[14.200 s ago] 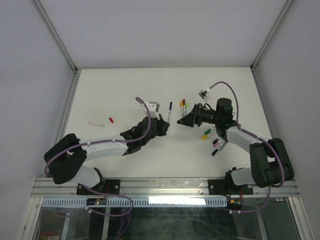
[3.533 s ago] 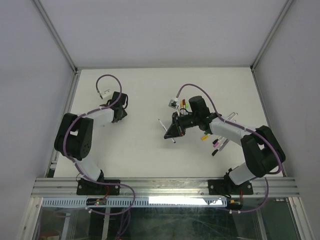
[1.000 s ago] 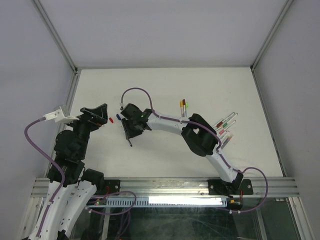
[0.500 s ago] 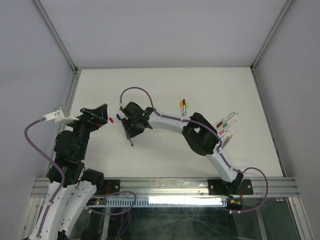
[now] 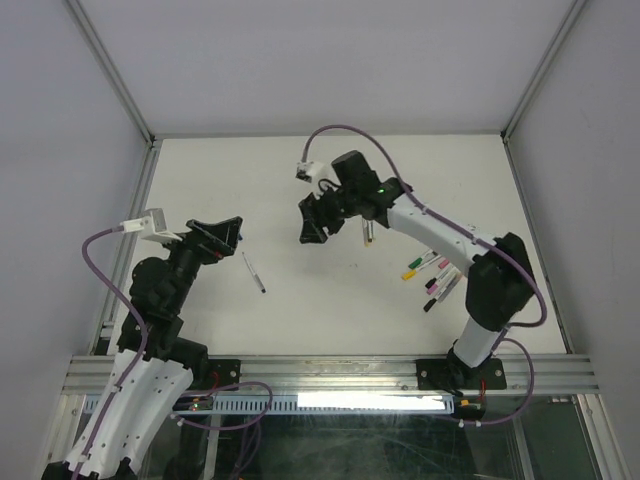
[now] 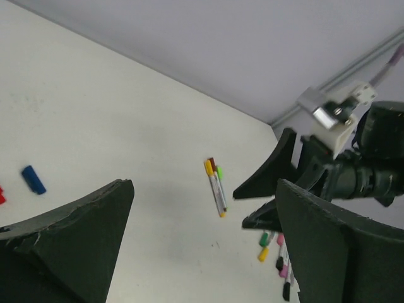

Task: Open the pen caps
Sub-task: Place the pen at the center of the board, then pick up the pen from the center of the board.

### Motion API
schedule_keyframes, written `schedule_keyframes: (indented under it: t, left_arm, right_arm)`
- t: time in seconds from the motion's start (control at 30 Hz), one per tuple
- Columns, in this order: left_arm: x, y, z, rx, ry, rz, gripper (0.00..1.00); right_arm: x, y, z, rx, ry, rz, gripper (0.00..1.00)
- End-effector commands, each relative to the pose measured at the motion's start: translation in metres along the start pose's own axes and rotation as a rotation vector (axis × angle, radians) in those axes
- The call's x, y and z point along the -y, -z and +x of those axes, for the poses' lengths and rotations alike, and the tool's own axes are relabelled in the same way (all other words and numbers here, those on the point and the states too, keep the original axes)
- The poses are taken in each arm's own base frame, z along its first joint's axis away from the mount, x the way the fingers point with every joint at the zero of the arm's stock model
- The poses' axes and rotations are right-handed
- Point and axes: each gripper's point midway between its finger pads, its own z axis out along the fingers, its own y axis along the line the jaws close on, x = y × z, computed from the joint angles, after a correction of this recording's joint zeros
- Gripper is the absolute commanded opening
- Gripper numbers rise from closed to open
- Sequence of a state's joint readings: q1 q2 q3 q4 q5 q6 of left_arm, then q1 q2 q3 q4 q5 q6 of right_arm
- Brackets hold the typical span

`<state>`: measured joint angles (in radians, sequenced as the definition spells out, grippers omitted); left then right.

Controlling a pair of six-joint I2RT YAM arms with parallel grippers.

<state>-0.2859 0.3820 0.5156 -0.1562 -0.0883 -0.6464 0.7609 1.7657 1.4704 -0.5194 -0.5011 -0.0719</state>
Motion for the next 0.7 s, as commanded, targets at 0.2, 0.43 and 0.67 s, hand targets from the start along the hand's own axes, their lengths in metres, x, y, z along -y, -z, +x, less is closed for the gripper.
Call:
schedule_keyframes:
  t: [0.2, 0.43, 0.67]
  left_arm:
    - [0.039, -0.027, 0.065, -0.227, 0.229, 0.296, 0.91]
    - [0.072, -0.061, 0.141, -0.352, 0.103, 0.203, 0.89]
    - [0.082, -0.122, 0.217, -0.494, -0.099, -0.051, 0.74]
  right_arm:
    - [0.054, 0.116, -0.016, 0.280, 0.059, -0.016, 0.74]
    - [0.090, 0.159, 0.000, 0.376, -0.078, -0.011, 0.74]
    - [0.116, 0.191, 0.005, 0.436, -0.154, 0.050, 0.75]
